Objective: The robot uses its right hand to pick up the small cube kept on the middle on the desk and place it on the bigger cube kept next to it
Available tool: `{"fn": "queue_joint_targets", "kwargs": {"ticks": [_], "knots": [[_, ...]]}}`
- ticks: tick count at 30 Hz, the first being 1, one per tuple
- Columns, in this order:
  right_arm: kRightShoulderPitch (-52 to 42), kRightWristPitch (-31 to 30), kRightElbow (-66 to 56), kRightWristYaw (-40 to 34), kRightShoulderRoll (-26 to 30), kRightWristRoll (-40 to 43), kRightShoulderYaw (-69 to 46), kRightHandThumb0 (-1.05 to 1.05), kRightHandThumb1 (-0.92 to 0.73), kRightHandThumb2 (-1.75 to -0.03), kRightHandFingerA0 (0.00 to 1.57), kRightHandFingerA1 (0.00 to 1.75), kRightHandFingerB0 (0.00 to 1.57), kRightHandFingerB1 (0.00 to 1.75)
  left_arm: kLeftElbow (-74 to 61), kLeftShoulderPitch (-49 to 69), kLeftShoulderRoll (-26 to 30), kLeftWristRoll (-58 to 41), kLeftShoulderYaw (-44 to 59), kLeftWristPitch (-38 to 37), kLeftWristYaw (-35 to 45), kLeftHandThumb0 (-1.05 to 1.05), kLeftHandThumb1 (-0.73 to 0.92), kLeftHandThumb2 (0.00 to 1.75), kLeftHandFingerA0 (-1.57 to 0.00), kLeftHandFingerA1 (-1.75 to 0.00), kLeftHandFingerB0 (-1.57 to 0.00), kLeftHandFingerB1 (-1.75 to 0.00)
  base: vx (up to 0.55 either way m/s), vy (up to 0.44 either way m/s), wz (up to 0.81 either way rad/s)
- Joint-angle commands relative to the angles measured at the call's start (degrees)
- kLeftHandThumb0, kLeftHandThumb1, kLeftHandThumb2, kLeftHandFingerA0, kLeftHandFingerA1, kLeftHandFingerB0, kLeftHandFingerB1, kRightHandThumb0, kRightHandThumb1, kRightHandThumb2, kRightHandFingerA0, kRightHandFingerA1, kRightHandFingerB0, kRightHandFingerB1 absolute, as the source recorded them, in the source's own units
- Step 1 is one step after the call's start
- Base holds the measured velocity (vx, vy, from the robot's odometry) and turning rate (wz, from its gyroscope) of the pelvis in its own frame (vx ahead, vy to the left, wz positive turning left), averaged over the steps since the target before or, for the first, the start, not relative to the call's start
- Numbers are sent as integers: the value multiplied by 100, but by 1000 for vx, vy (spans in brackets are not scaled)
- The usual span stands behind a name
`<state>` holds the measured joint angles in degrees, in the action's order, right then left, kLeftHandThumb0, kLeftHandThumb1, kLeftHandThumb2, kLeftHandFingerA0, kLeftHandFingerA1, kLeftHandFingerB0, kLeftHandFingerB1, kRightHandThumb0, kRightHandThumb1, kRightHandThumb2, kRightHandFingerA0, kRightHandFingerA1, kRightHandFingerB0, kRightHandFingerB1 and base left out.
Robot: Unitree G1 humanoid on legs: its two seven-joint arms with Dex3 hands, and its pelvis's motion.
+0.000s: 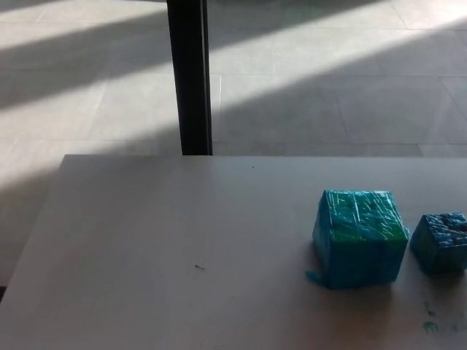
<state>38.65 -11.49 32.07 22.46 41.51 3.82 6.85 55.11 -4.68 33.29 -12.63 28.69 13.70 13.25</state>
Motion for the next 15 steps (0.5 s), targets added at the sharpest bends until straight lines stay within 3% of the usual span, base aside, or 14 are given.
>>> {"fn": "queue_joint_targets", "kwargs": {"ticks": [1,2,3,4,5,7,8,9,10,11,12,13,14,15], "knots": [[297,351,285,223,94,-920,550,-105,-57,-102,0,5,0,0,-131,49,107,-76,15,78,22,-100,73,115,-39,-63,-34,-50,0,0,0],[311,359,312,154,59,-966,591,-105,-57,-101,0,5,0,0,-134,37,106,-72,12,97,9,-100,92,69,-43,-60,-39,-40,0,0,0],[333,328,347,49,-19,-1008,636,-104,-56,-101,0,5,0,0,-117,29,103,-70,13,78,8,-98,72,116,-39,-64,-34,-51,0,0,0],[354,338,375,40,-29,-1015,648,-104,-56,-101,0,5,0,0,-124,33,99,-74,18,76,5,-98,72,116,-39,-64,-34,-51,0,0,0],[419,232,435,6,-132,-1094,744,-105,-57,-102,0,3,0,1,-134,50,108,-46,-12,68,22,-101,92,70,-44,-62,-41,-42,0,0,0],[474,204,542,4,-202,-1141,784,-105,-57,-102,0,0,0,0,-138,52,100,-43,-12,57,-4,-101,92,70,-45,-65,-43,-43,0,0,0],[566,114,602,115,-270,-1331,1002,-105,-57,-101,0,3,0,1,-131,11,73,-87,42,99,-90,-99,70,115,-46,-70,-42,-54,0,0,0],[621,161,736,143,-331,-1369,1063,-105,-59,-101,0,4,0,0,-24,-21,81,-60,26,16,-86,-97,69,115,-44,-67,-39,-53,0,0,0],[667,87,786,165,-384,-1395,1108,-105,-59,-101,0,5,0,1,5,-29,84,-44,13,-20,-83,-101,92,68,-47,-66,-44,-43,0,0,0],[716,74,909,138,-466,-1422,1145,-105,-58,-101,0,5,0,0,60,-48,98,-34,1,-40,-59,-101,92,68,-46,-65,-43,-42,0,0,0],[787,72,1070,115,-542,-1508,1221,-105,-58,-102,0,4,0,0,113,-65,116,-43,-1,-43,-6,-100,71,115,-43,-67,-38,-52,0,0,0],[863,128,1272,114,-574,-1613,1306,-105,-57,-102,0,6,0,0,150,-93,83,-72,10,-33,9,-102,92,66,-44,-64,-41,-41,0,0,0],[902,302,1449,116,-598,-1706,1393,-103,-69,-63,0,0,0,0,180,-93,65,-68,0,-60,21,-102,92,70,-42,-61,-40,-41,0,0,0],[920,379,1522,115,-611,-1737,1421,-103,-69,-63,0,0,0,0,196,-92,67,-62,-6,-76,27,-102,92,70,-42,-61,-40,-41,0,0,0]]}}
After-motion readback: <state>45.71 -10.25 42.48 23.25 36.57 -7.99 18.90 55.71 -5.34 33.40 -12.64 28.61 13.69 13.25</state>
